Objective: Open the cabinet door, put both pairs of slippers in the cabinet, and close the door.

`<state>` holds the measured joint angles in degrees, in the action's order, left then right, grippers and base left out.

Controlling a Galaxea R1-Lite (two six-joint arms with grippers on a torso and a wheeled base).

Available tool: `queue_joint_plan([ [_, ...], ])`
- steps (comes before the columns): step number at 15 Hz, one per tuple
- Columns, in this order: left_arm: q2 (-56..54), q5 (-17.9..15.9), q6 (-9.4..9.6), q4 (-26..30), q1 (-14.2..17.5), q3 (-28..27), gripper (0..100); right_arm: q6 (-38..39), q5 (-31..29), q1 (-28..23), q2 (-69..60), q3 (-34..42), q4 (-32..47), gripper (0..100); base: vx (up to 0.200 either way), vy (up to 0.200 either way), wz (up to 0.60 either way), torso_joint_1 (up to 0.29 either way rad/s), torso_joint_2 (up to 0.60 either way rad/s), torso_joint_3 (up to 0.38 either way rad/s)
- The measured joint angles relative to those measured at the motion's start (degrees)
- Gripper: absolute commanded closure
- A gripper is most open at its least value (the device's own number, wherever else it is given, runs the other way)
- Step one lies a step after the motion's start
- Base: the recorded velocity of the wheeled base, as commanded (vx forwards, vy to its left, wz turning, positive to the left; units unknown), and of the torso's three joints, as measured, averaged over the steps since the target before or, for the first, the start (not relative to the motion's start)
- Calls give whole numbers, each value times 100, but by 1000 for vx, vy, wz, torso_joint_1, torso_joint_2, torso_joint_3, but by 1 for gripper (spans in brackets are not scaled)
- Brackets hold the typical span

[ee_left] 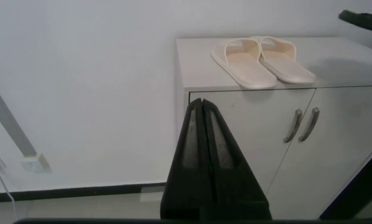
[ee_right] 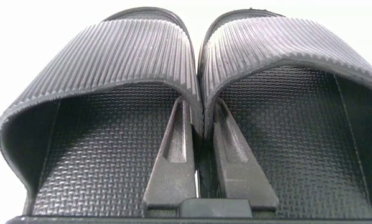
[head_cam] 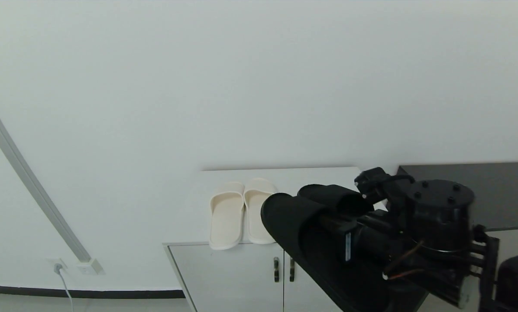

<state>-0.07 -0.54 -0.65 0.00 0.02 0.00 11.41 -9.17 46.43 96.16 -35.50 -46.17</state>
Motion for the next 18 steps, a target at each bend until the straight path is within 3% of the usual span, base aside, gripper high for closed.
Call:
queue_joint_plan([
  [3,0,0,0,0,-2,0,100,-93,217,336,-606,413,341,100,0,0,0,0,0,0],
  [7,0,-4,-1,0,-2,0,100,-105,222,419,-768,511,355,100,0,0,0,0,0,0],
  [13,0,-9,-1,5,-2,-2,100,-105,279,447,-801,607,367,100,-200,0,0,8,5,2],
  [18,0,-9,-9,0,-2,-7,100,-266,283,433,-766,717,358,100,0,0,0,0,0,0],
])
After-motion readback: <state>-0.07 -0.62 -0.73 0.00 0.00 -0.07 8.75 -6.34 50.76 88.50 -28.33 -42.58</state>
